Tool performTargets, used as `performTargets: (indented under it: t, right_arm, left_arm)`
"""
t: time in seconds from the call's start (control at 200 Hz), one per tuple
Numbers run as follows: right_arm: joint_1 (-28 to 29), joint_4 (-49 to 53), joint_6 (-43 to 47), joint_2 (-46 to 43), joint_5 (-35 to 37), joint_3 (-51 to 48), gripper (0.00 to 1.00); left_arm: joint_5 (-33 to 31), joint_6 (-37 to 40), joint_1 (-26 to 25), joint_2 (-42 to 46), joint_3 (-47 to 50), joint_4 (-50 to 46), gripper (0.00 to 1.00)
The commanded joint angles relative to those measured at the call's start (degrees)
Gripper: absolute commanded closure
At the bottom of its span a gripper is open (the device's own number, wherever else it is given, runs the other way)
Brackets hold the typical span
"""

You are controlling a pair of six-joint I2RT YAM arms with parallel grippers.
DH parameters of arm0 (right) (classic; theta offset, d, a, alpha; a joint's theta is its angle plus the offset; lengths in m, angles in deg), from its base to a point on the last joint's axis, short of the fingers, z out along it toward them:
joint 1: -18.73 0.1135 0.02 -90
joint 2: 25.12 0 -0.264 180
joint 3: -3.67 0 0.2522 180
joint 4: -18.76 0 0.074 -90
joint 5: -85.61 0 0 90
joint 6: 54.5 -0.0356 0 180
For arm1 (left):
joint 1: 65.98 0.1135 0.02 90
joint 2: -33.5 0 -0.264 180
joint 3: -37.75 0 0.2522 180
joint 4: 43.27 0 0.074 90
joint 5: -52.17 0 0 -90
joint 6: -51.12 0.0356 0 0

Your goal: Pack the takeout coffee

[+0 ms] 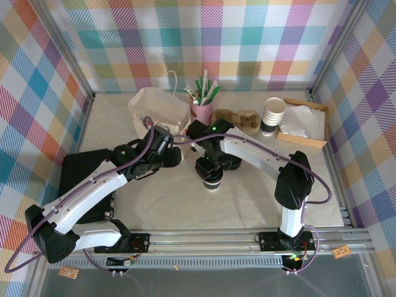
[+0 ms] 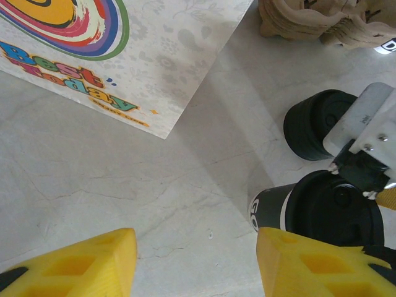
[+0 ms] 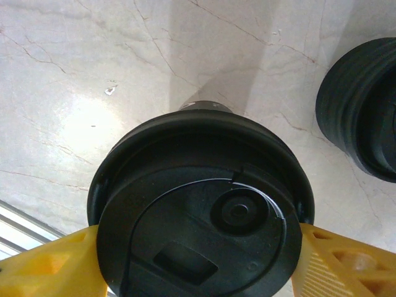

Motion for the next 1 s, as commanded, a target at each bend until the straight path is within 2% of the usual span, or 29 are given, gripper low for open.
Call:
performTargets:
  t: [0.0,0.375,0.595,0.995]
  right_arm:
    - [0.79,2.84,1.09,0.26,2.67,1.73,0.42]
    - [0.87,3.18,-0.73,-0.51,1.72,-0.64,0.39]
    - [0.87,0.97,-2.28,-0.96,-2.23,-1.97,0.38]
    - [0.83,-0.19,-2.69,-1.4,-2.48,-3.2,0.36]
  left_arm:
    - [0.45,-0.87,0.49,0.0,0.82,0.79,0.46]
    - [0.9,-0.5,0.52,-1.6,-0.19,0.05,0.46]
    - [1.88,-0.8,0.54,-3.76,-1.66,-0.63,0.46]
    - [1.96,-1.49,0.85,-3.34,-1.55,-1.06,0.45]
